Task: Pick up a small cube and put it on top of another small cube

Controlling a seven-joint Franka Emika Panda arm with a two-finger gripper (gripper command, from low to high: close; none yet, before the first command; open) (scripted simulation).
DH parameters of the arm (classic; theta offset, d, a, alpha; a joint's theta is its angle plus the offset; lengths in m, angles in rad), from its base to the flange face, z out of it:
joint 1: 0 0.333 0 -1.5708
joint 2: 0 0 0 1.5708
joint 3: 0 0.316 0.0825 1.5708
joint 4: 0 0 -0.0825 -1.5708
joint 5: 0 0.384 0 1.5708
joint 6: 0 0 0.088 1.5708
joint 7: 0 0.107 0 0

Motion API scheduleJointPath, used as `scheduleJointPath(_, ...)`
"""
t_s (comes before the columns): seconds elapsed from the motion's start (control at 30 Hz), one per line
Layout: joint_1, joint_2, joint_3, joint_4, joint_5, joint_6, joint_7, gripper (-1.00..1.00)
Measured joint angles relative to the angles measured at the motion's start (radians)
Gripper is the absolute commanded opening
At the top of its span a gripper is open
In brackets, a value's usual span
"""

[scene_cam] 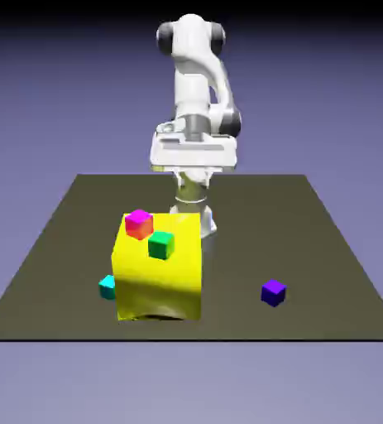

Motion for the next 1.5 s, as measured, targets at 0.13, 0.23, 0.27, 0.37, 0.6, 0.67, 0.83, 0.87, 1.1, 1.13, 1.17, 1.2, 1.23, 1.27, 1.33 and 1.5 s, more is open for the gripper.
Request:
scheduleJointPath(0.13,-0.057,0.145,-0.089,0.077,0.156,-0.133,0.080,0.00)
scheduleJointPath(0.23,-0.100,0.254,-0.156,0.135,0.273,-0.232,0.141,0.00)
scheduleJointPath(0.27,-0.114,0.290,-0.178,0.154,0.312,-0.265,0.161,0.00)
scheduleJointPath(0.37,-0.157,0.399,-0.244,0.211,0.429,-0.365,0.221,0.00)
scheduleJointPath(0.6,-0.261,0.652,-0.400,0.346,0.702,-0.597,0.362,0.00)
scheduleJointPath(0.67,-0.279,0.725,-0.440,0.380,0.777,-0.662,0.403,0.00)
scheduleJointPath(0.83,-0.250,0.880,-0.469,0.387,0.903,-0.785,0.514,0.00)
scheduleJointPath(0.87,-0.242,0.879,-0.463,0.381,0.898,-0.783,0.515,0.00)
scheduleJointPath(1.1,-0.255,1.039,-0.364,0.414,1.081,-0.713,0.398,-1.00)
scheduleJointPath(1.13,-0.255,1.039,-0.364,0.414,1.082,-0.713,0.398,-1.00)
scheduleJointPath(1.17,-0.252,1.003,-0.386,0.406,1.042,-0.728,0.423,-1.00)
scheduleJointPath(1.2,-0.249,0.966,-0.409,0.399,1.002,-0.744,0.449,-1.00)
scheduleJointPath(1.23,-0.246,0.930,-0.431,0.391,0.960,-0.760,0.476,-1.00)
scheduleJointPath(1.27,-0.244,0.894,-0.453,0.384,0.919,-0.775,0.502,-1.00)
scheduleJointPath(1.33,-0.288,0.846,-0.465,0.389,0.861,-0.838,0.527,-1.00)
scheduleJointPath(1.5,-0.379,0.702,-0.325,0.493,0.679,-1.055,0.653,-1.00)
